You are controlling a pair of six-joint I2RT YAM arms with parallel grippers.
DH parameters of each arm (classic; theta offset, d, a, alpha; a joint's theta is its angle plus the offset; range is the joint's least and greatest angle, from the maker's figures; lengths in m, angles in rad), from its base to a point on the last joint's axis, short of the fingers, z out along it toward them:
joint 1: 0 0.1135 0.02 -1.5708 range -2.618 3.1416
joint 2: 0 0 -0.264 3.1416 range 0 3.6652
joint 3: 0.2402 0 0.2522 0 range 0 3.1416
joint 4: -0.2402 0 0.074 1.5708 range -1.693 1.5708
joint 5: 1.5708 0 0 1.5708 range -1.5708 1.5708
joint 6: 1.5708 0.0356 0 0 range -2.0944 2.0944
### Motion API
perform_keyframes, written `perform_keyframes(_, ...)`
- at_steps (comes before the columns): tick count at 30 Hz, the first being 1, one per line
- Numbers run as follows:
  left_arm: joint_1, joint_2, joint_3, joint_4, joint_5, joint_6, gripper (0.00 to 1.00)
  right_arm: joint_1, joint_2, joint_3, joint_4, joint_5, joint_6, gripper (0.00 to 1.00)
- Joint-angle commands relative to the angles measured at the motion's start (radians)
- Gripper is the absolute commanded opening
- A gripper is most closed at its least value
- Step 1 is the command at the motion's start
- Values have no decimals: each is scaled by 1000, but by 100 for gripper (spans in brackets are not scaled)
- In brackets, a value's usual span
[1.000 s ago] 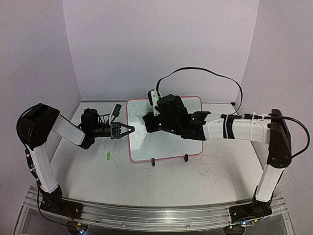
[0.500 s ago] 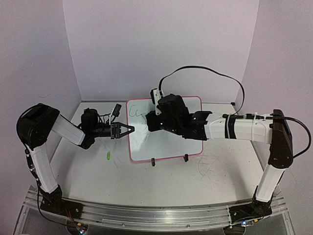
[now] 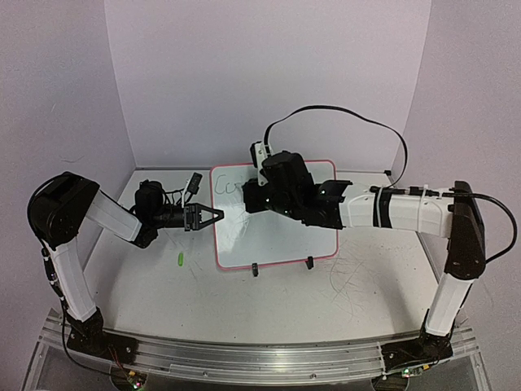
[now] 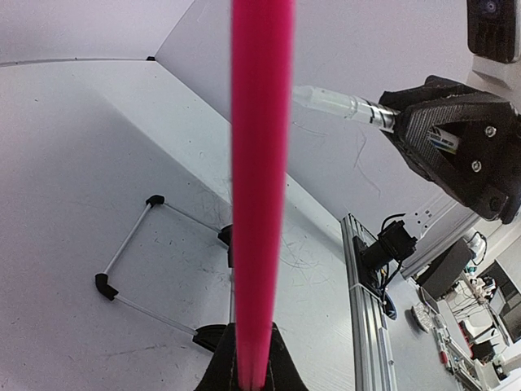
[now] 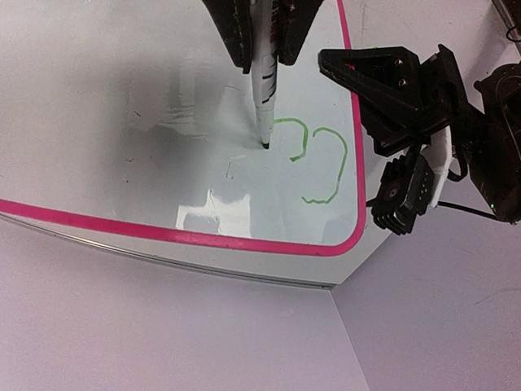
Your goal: Write a sentence on the whiteboard
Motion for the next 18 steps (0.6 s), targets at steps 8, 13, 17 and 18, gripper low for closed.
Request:
perform_keyframes(8,5,-8,-7,-9,4,-7,0,-12,54,73,2,-12,-15,0)
perform_keyframes(13,5,-8,-8,-8,4,-7,0,-11,58,73,1,-33,-10,0)
perform_keyframes(17,5,-7,-8,-8,2,-7,0,-9,46,64,-8,-38,-11,0)
perform_keyframes(18,5,-6,-7,-8,2,-6,0,-9,42,61,-23,-36,-10,0)
